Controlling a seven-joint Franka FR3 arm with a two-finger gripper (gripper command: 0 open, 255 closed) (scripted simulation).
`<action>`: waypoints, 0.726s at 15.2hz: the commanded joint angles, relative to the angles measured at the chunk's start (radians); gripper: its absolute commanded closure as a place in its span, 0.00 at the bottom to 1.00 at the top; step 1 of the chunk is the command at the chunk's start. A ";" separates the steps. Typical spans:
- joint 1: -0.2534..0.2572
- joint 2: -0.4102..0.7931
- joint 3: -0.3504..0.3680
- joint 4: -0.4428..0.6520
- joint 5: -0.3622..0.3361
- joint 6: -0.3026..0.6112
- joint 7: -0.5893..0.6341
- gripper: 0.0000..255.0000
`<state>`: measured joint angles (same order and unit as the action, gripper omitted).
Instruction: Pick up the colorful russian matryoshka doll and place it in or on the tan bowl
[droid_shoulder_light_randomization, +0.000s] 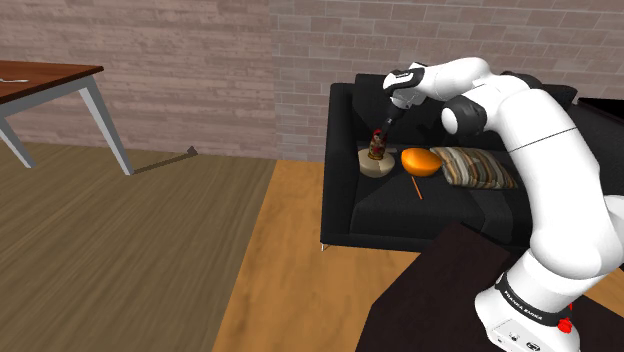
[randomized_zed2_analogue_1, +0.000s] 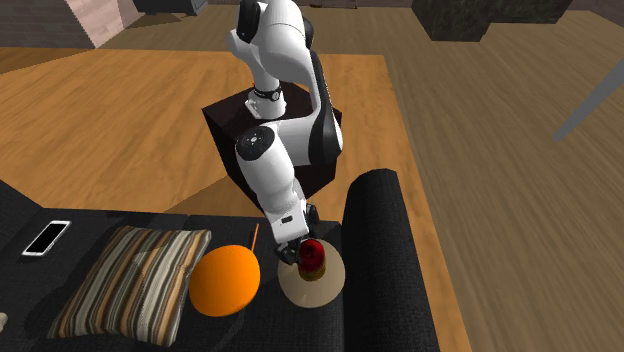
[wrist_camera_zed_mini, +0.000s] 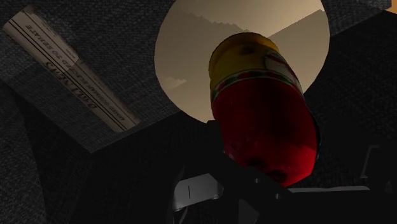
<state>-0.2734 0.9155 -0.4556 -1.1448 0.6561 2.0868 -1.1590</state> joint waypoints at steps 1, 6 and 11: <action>0.000 0.000 0.000 0.000 0.000 0.000 0.000 0.00; 0.000 0.000 0.000 0.000 0.000 0.000 0.000 0.00; 0.005 -0.082 -0.025 -0.022 -0.024 -0.061 0.005 0.00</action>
<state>-0.2682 0.8402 -0.4778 -1.1701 0.6350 2.0361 -1.1565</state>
